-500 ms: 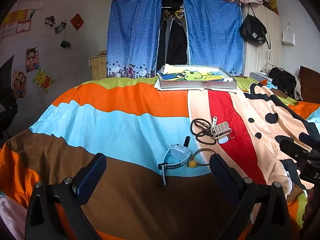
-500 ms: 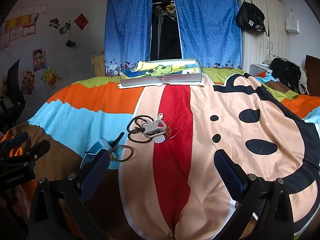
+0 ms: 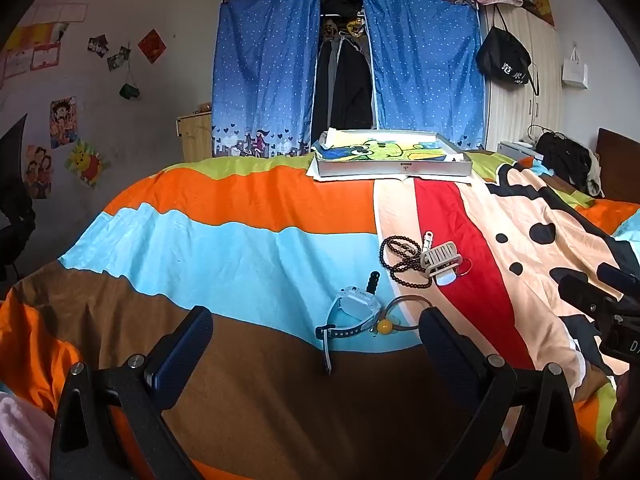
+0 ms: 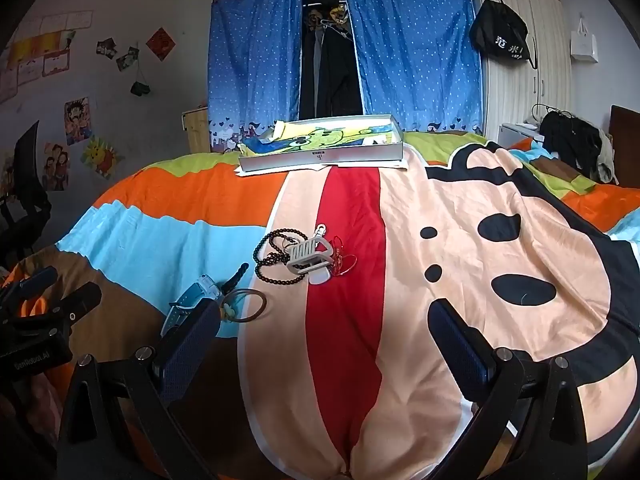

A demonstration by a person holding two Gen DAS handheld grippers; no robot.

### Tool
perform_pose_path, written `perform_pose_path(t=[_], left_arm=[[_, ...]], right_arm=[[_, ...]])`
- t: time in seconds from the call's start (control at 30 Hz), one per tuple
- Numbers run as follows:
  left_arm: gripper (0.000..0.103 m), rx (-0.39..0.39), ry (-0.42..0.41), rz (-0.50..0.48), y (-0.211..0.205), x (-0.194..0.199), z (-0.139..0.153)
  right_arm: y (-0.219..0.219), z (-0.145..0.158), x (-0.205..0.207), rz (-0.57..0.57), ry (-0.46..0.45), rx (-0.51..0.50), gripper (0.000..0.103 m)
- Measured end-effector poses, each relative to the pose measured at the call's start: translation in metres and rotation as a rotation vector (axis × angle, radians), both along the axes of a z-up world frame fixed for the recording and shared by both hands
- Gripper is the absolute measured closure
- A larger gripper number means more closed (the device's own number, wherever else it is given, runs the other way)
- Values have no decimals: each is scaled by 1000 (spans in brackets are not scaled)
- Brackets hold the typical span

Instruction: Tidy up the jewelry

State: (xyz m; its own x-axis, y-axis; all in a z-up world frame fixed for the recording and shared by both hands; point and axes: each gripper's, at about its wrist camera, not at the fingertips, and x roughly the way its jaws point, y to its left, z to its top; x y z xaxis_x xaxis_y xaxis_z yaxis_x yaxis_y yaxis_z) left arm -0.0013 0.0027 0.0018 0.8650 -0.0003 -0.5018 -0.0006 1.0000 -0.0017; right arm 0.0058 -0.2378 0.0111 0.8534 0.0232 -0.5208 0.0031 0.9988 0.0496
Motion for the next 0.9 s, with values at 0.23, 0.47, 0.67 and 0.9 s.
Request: perform_pose_path(t=[0.23,0.47,0.67,0.9], left_arm=[[0,-1,3,-1,-4,1,-1],[0,0,4,1,-4,1,-2],[0,1,2,1,-4,0,-1],[0,2,4,1,-4,1,-2]], right_arm=[[0,0,0,0,1,3,1],[-1,-1,0,-2,3,5,1],[-1,-3,2,-3,4,5,1],[-1,-2,-1,-3,5,5,1]])
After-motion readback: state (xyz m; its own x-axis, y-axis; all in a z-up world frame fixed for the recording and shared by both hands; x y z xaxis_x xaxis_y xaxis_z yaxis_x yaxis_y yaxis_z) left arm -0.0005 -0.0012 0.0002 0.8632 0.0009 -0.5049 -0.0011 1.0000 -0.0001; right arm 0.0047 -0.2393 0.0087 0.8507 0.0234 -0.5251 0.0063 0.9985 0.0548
